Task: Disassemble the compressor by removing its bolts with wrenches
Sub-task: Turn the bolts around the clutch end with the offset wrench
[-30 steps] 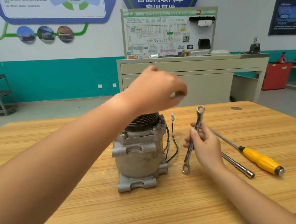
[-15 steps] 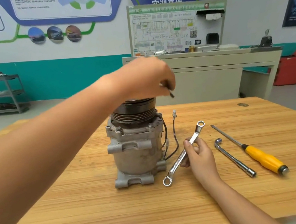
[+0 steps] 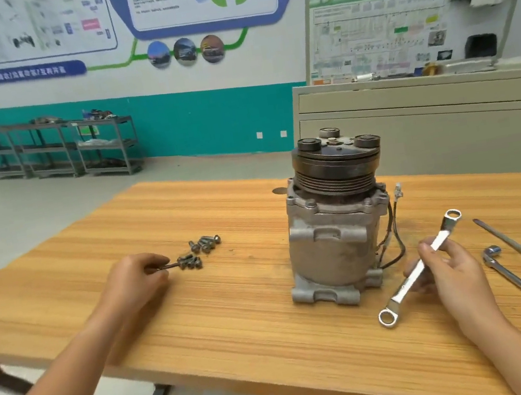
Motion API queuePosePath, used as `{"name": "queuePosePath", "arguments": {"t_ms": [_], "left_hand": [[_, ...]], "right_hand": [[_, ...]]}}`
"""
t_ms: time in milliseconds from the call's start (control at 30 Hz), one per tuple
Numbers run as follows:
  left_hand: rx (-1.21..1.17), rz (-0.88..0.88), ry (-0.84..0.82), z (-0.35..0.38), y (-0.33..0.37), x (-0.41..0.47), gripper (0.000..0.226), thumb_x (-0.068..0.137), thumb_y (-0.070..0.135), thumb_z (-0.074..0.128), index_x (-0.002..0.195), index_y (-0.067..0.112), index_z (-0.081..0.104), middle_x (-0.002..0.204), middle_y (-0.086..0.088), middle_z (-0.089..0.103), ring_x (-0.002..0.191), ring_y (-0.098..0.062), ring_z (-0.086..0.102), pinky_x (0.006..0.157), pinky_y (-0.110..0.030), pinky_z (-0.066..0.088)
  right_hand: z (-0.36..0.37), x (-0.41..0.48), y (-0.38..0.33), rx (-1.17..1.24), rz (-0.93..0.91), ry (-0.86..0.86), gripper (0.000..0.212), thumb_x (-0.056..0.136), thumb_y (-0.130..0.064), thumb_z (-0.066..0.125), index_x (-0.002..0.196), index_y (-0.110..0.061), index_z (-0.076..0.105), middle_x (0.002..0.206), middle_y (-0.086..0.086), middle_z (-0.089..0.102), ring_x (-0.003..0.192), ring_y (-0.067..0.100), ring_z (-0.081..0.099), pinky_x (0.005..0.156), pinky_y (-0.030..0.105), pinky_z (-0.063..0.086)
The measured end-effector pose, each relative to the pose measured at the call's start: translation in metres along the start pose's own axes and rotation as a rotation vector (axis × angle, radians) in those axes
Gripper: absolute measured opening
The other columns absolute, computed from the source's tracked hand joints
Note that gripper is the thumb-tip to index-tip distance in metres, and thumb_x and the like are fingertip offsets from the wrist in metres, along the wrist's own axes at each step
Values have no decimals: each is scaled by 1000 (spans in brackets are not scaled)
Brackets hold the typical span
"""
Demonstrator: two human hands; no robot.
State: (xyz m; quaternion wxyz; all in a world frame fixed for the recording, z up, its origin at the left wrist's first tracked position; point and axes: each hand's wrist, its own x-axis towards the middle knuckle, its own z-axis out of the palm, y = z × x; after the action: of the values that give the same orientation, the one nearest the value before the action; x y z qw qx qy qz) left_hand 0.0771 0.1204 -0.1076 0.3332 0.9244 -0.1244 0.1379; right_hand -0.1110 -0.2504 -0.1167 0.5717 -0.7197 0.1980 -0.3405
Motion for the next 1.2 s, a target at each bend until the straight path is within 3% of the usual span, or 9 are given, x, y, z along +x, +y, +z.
{"name": "queuePosePath", "arguments": {"t_ms": [100, 200, 433, 533, 733, 933, 1000, 1100, 1200], "left_hand": [[30, -74, 25, 8, -14, 18, 24, 82, 0, 63, 105, 1, 70, 108, -14, 69, 102, -27, 62, 90, -31, 43], [83, -74, 31, 15, -18, 34, 24, 84, 1, 60, 106, 1, 70, 110, -14, 69, 106, -29, 61, 90, -31, 43], [111, -27, -64, 24, -11, 51, 28, 86, 6, 61, 113, 6, 67, 114, -9, 67, 107, -24, 60, 91, -29, 42], [57, 33, -92, 26, -14, 47, 28, 86, 6, 62, 113, 7, 67, 115, -8, 67, 107, -22, 59, 92, -27, 40], [-53, 30, -81, 25, -23, 40, 27, 88, 7, 61, 115, 9, 67, 115, -7, 67, 101, -18, 57, 88, -28, 38], [-49, 135, 313, 22, 28, 22, 30, 88, 10, 61, 117, 2, 62, 132, -14, 52, 113, -35, 52, 93, -48, 42], [-247, 282, 198, 27, 69, 9, 47, 85, 26, 67, 128, 11, 54, 141, -4, 44, 125, -23, 44, 102, -43, 38], [-540, 411, -233, 40, 130, -14, 87, 66, 60, 67, 140, 41, 26, 152, 20, 20, 134, 3, 25, 106, -27, 27], [-641, 482, -278, 59, 159, -24, 87, 63, 64, 72, 132, 53, 21, 149, 23, 24, 133, 9, 25, 106, -19, 25]], "right_hand": [[-2, 1, 1, -22, 10, 14, 12, 94, -24, 50, 84, -23, 57, 58, 6, 66, 57, 24, 61, 52, 40, 49], [-3, 3, 5, -54, 19, 20, 12, 93, -24, 51, 84, -21, 57, 54, 3, 66, 53, 23, 59, 50, 31, 46], [1, 7, 4, -59, 77, -1, 10, 94, -27, 48, 90, -22, 56, 75, 14, 68, 72, 34, 65, 60, 43, 52], [3, 3, -3, 24, 77, -36, 13, 97, -20, 43, 88, -19, 52, 58, 9, 67, 53, 21, 66, 43, 26, 52], [0, -7, -16, 45, -178, 129, 18, 99, -19, 38, 91, -31, 48, 59, -2, 66, 51, 13, 64, 50, 21, 53], [1, -17, -12, -30, -320, 86, 20, 97, -16, 37, 93, -34, 43, 65, -1, 65, 59, 13, 64, 62, 28, 54], [7, -20, -13, -7, -278, -12, 20, 96, -10, 37, 93, -29, 42, 61, 2, 63, 62, 17, 64, 66, 35, 54], [8, -24, -15, -12, -279, -52, 20, 95, -10, 39, 97, -30, 43, 63, 1, 64, 66, 20, 65, 65, 35, 54], [-1, -27, -18, -45, -360, 97, 27, 95, -16, 42, 95, -42, 47, 64, 0, 64, 56, 15, 64, 59, 30, 54]]}}
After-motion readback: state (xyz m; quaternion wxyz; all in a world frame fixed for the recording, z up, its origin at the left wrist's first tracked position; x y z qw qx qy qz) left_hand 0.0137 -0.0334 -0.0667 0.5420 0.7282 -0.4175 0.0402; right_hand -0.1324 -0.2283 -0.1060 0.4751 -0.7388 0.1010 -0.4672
